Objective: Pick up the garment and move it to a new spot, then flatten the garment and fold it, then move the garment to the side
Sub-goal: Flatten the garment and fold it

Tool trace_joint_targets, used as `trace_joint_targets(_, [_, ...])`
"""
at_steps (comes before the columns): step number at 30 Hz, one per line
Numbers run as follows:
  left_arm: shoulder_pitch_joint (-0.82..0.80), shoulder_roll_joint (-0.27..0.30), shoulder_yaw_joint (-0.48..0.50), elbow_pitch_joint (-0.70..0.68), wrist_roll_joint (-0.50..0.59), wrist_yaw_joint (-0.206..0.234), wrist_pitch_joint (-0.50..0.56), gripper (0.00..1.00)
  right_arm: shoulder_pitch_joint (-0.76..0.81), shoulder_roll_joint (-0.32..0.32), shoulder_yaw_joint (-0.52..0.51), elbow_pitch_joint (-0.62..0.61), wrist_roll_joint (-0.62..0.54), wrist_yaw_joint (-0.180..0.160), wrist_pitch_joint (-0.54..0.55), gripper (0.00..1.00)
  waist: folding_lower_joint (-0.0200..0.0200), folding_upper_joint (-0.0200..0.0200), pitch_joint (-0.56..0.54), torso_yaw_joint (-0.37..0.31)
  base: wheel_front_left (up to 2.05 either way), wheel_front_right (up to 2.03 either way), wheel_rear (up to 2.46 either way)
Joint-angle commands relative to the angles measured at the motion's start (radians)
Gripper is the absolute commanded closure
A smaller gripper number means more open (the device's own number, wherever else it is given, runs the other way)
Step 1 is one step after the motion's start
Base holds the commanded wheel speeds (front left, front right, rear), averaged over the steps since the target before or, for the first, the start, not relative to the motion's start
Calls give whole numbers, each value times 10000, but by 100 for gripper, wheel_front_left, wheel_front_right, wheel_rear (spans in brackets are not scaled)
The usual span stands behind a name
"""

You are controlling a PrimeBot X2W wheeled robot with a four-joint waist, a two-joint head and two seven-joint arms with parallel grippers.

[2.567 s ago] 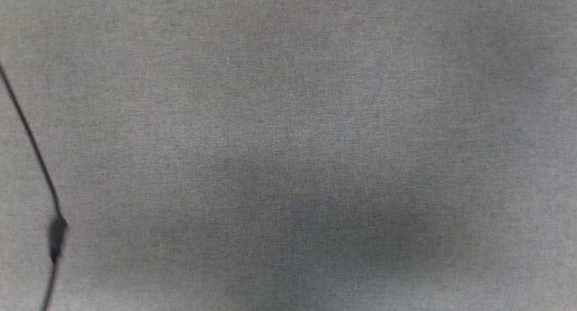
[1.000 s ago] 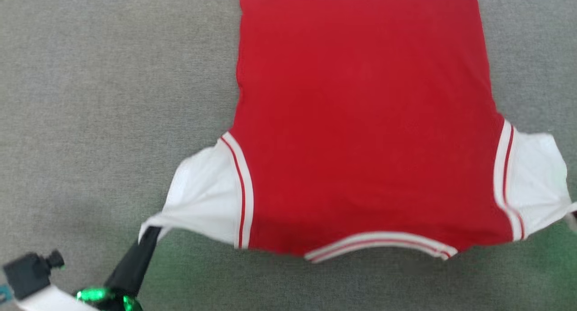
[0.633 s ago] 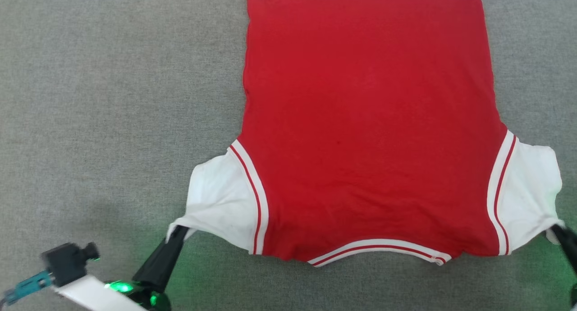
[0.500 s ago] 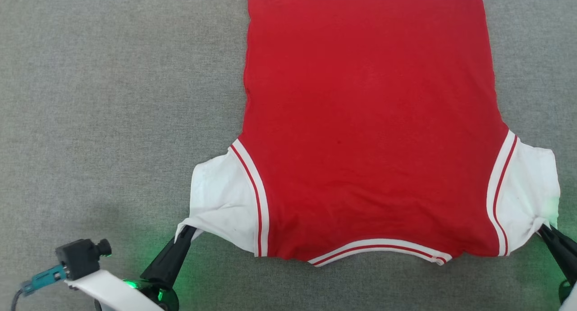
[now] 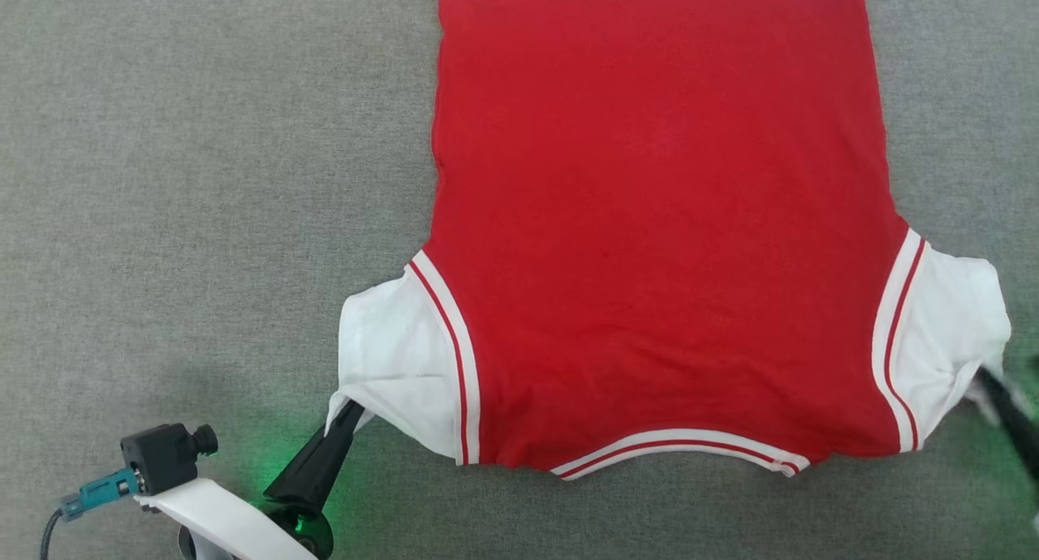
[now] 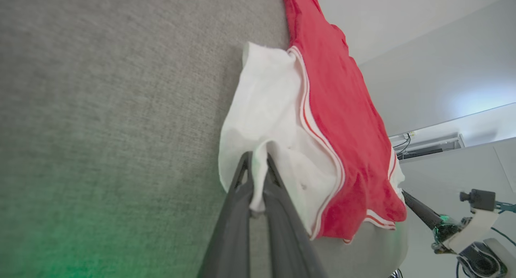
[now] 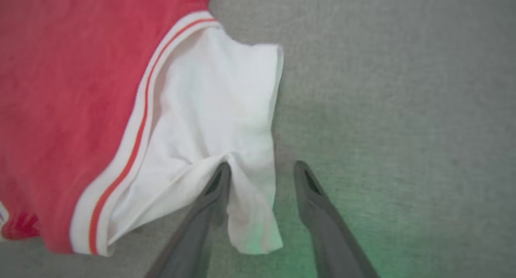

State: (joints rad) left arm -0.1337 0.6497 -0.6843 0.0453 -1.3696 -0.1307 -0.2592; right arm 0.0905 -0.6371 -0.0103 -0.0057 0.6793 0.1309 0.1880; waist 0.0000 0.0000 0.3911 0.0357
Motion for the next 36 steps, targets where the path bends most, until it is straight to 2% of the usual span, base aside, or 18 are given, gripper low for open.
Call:
trace_joint_targets(1, [27, 51, 50, -182, 10, 11, -54, 100, -79, -105, -478, -246, -47, -3, 121, 0, 0, 0, -12, 8, 0, 0, 0])
trace_joint_targets(7, [73, 95, 216, -901, 462, 11, -69, 100, -980, -903, -2069, -1293, -604, -1, 1229, 0, 0, 0, 289, 250, 0, 0, 0])
trace_joint_targets(9, [-71, 46, 201, -1082, 567, 11, -69, 100, -1826, -1131, -2217, -1446, -643, -3, 1745, 0, 0, 0, 473, 414, 0, 0, 0])
trace_joint_targets(13, [-372, -14, 47, -1254, 785, 11, -70, 100, -3639, -1169, -1879, -1103, -439, -3, 2705, 0, 0, 0, 882, 729, 0, 0, 0])
trace_joint_targets(14, [-662, -80, -90, -1354, 919, 11, -69, 100, -5146, -1081, -1314, -547, -362, -3, 3457, 0, 0, 0, 1222, 935, 0, 0, 0])
trace_joint_targets(15, [-662, -80, -90, -1354, 919, 11, -69, 100, -5146, -1081, -1314, -547, -362, -3, 3457, 0, 0, 0, 1222, 935, 0, 0, 0])
trace_joint_targets(19, [-1255, -195, -411, -1433, 1141, 11, -70, 100, -8182, -970, 49, 998, -871, -3, 4845, 0, 0, 0, 1896, 1409, 0, 0, 0])
trace_joint_targets(21, [-1481, -245, -489, -1352, 1277, 11, -70, 100, -9546, -723, 515, 1896, -1053, -1, 5510, 0, 0, 0, 2148, 1634, 0, 0, 0])
trace_joint_targets(24, [-1830, -439, -658, -1503, 1429, 11, -69, 100, -11263, -701, 946, 3191, -1671, -3, 6281, 0, 0, 0, 2498, 2060, 0, 0, 0])
trace_joint_targets(26, [-2043, -535, -773, -1584, 1528, 11, -71, 100, -12128, -611, 1278, 3955, -2090, -3, 6743, 0, 0, 0, 2692, 2301, 0, 0, 0])
trace_joint_targets(30, [-2386, -707, -1004, -1734, 1683, 11, -70, 100, -13605, -559, 1306, 5322, -2865, -3, 7376, 0, 0, 0, 3089, 2721, 0, 0, 0])
trace_joint_targets(36, [-2737, -844, -1203, -1686, 1719, 15, -50, 100, -14499, -208, 1341, 6806, -3411, 2, 8476, 0, 0, 0, 3512, 3020, 0, 0, 0])
